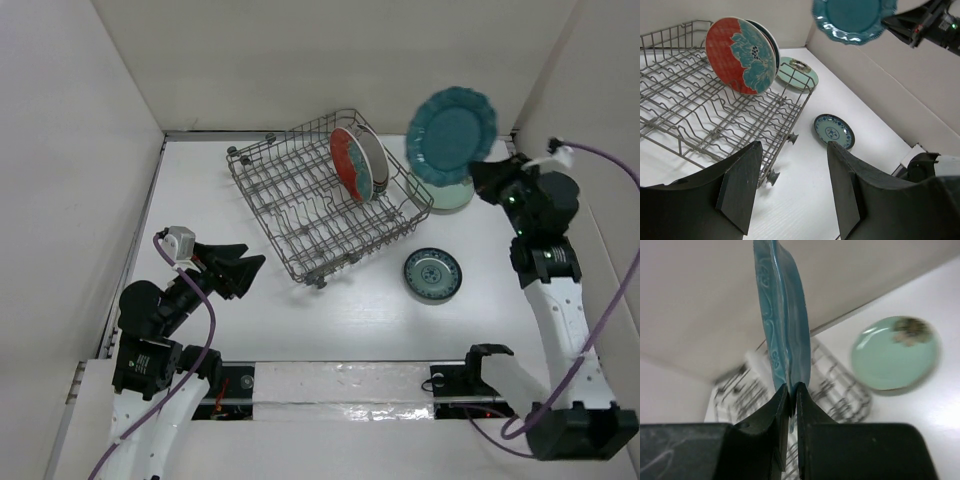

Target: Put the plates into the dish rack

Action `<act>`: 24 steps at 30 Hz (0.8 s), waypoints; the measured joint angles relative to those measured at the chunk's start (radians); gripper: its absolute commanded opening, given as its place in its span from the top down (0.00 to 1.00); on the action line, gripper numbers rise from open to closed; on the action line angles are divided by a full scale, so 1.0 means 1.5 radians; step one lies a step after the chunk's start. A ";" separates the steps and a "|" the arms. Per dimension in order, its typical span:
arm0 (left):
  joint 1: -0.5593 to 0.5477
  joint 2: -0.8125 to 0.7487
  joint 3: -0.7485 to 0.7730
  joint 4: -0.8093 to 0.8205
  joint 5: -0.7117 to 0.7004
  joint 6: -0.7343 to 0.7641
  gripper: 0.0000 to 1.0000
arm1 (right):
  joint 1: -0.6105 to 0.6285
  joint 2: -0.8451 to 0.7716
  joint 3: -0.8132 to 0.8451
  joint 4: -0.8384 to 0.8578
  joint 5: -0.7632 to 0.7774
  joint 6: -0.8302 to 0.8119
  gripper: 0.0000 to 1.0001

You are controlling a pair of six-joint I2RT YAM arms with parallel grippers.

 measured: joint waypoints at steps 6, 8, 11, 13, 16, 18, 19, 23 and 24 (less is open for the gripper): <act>0.000 0.001 0.000 0.000 0.000 0.000 0.49 | 0.302 0.163 0.166 -0.026 0.025 -0.125 1.00; 0.000 0.001 0.000 0.000 0.000 0.000 0.49 | 0.375 0.224 0.226 -0.041 0.038 -0.160 1.00; 0.000 0.001 0.000 0.000 0.000 0.000 0.49 | 0.445 0.312 0.303 -0.057 0.069 -0.208 1.00; 0.000 0.001 0.000 0.000 0.000 0.000 0.49 | 0.468 0.364 0.342 -0.068 0.094 -0.233 1.00; 0.000 0.001 0.000 0.000 0.000 0.000 0.49 | 0.491 0.444 0.401 -0.086 0.155 -0.277 1.00; 0.000 0.001 0.000 0.000 0.000 0.000 0.49 | 0.504 0.493 0.437 -0.095 0.199 -0.304 1.00; 0.000 0.001 0.000 0.000 0.000 0.000 0.49 | 0.508 0.518 0.454 -0.096 0.220 -0.318 1.00; 0.000 0.001 0.000 0.000 0.000 0.000 0.49 | 0.527 0.595 0.511 -0.097 0.299 -0.374 1.00; 0.000 0.001 0.000 0.000 0.000 0.000 0.49 | 0.530 0.611 0.523 -0.098 0.317 -0.388 1.00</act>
